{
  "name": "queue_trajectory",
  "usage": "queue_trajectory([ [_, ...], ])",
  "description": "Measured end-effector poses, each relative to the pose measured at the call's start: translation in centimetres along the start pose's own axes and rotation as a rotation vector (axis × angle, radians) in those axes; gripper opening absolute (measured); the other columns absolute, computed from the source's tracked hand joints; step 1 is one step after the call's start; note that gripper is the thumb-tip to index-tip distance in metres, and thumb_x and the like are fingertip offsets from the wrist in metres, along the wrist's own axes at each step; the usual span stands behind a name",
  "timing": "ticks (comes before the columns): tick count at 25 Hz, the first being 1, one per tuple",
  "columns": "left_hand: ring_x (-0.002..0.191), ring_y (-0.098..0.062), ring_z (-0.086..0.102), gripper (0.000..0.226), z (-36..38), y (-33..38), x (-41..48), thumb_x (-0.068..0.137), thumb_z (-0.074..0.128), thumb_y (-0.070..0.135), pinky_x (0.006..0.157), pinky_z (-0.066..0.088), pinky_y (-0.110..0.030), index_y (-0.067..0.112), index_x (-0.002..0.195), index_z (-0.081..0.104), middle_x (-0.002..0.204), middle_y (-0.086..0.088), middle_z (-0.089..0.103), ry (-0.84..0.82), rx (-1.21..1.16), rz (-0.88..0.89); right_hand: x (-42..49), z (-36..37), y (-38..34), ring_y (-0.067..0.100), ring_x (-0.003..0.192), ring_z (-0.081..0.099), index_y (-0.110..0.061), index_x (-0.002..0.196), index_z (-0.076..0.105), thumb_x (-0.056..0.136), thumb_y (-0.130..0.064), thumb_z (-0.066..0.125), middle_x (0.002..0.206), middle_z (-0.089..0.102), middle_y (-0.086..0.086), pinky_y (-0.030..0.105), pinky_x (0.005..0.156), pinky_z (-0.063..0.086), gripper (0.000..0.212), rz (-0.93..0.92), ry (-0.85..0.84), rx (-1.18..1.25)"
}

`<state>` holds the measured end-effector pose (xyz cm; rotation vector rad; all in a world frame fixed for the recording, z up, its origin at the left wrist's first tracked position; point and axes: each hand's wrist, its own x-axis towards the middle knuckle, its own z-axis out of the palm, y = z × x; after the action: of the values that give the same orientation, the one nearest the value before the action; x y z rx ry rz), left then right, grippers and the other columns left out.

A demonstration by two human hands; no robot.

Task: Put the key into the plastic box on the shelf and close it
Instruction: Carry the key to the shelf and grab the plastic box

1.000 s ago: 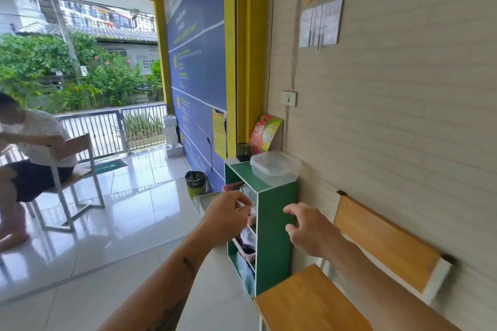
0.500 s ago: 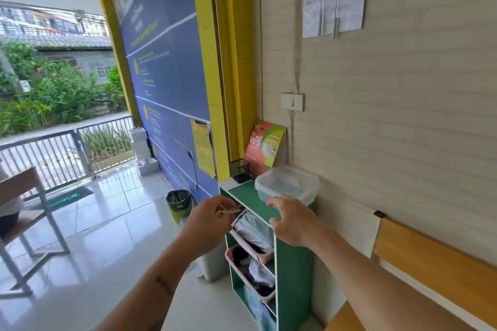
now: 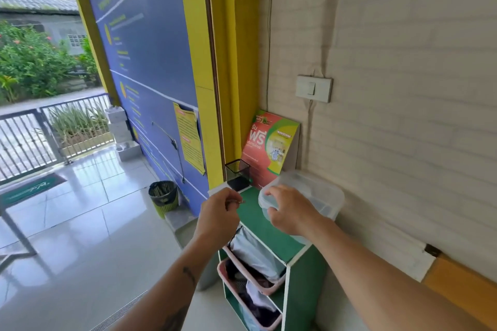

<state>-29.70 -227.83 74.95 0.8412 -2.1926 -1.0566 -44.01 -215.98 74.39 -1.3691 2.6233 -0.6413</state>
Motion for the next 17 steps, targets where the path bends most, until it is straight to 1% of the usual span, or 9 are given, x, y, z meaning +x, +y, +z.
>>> queue_trajectory([
  [1,0.061,-0.017,0.061,0.029,0.6,-0.8,1.6,0.088,0.046,0.002,0.060,0.055,-0.034,0.020,0.089,0.069,0.088,0.002,0.071,0.006,0.002,-0.003,1.0,0.6,0.3,0.024,0.132,0.042,-0.017,0.140,0.048,0.088,-0.022,0.047,0.145,0.048,0.003,0.039,0.107,0.039,0.052,0.013,0.004,-0.004],
  [3,0.078,-0.020,0.060,0.031,2.1,-2.6,4.9,0.087,0.045,-0.001,0.069,0.047,-0.032,0.017,0.090,0.070,0.091,0.000,0.065,0.006,0.035,0.015,3.1,2.0,1.0,0.025,0.131,0.041,-0.018,0.138,0.048,0.089,-0.022,0.048,0.142,0.048,0.004,0.041,0.106,0.039,0.050,0.057,-0.001,-0.020],
  [5,0.085,-0.020,0.056,0.030,3.4,-4.5,7.8,0.087,0.045,-0.001,0.074,0.040,-0.029,0.016,0.091,0.069,0.093,-0.001,0.060,-0.016,0.042,0.040,5.0,3.2,1.6,0.027,0.130,0.042,-0.019,0.137,0.048,0.089,-0.024,0.049,0.139,0.049,0.005,0.044,0.105,0.040,0.049,0.100,-0.015,-0.056],
  [9,0.083,-0.016,0.057,0.026,6.1,-8.5,13.8,0.085,0.050,-0.001,0.074,0.045,-0.030,0.015,0.093,0.068,0.094,0.000,0.063,-0.153,0.056,0.157,9.1,5.4,2.3,0.030,0.128,0.041,-0.019,0.142,0.042,0.089,-0.029,0.051,0.142,0.044,0.006,0.046,0.104,0.039,0.054,0.220,-0.027,-0.140],
  [13,0.078,-0.018,0.060,0.021,8.6,-11.5,18.1,0.082,0.055,0.002,0.071,0.054,-0.038,0.017,0.088,0.067,0.089,0.002,0.063,-0.311,0.098,0.241,11.6,7.6,3.0,0.032,0.126,0.040,-0.020,0.142,0.039,0.091,-0.041,0.047,0.140,0.044,0.006,0.047,0.102,0.038,0.056,0.343,-0.022,-0.201],
  [17,0.074,-0.020,0.060,0.021,11.3,-14.5,19.9,0.078,0.056,0.001,0.065,0.053,-0.036,0.018,0.084,0.066,0.085,0.002,0.064,-0.440,0.148,0.308,12.0,9.5,3.1,0.030,0.120,0.044,-0.021,0.137,0.041,0.085,-0.049,0.048,0.132,0.047,0.006,0.045,0.100,0.038,0.059,0.395,0.009,-0.260],
])
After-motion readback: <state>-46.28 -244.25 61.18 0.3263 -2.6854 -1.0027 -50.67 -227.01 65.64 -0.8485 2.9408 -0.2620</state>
